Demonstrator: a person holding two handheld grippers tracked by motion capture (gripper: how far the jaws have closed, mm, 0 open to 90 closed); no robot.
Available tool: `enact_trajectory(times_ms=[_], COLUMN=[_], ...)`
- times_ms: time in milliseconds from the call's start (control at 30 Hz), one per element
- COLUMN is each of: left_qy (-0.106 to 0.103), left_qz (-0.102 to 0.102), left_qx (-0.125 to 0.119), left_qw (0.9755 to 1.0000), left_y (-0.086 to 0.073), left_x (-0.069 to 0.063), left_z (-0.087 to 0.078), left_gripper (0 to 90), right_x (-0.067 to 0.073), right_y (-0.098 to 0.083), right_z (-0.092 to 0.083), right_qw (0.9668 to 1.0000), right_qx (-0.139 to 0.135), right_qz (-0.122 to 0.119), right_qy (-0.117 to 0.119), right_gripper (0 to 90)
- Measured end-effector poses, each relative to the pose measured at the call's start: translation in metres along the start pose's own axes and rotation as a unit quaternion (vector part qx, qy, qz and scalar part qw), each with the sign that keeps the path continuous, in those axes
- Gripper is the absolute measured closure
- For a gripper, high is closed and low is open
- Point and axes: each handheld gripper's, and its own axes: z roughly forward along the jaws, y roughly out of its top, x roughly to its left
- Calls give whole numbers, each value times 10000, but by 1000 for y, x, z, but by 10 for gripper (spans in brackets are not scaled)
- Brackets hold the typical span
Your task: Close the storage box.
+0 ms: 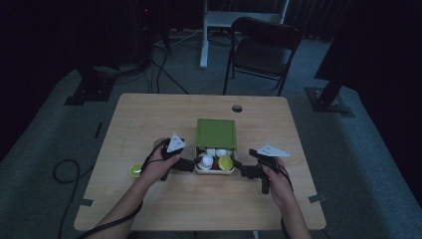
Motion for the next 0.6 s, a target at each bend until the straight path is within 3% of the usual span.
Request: enact_trajectory(times_ms=[167, 600], left_qy=[48, 99], left_qz=[74, 45], left_qx=[24, 50], left_qw=[10000, 9999], left_y=[3, 6], left_x=[1, 6], left_z=[2, 6], left_gripper=[9, 9], right_x=[-2, -5], right_y=[3, 6], right_z=[2, 7], right_qw=[10000, 9999], right_qx=[13, 12], right_qz=[-55, -35], right_qy=[-24, -114], right_gripper=[107, 107])
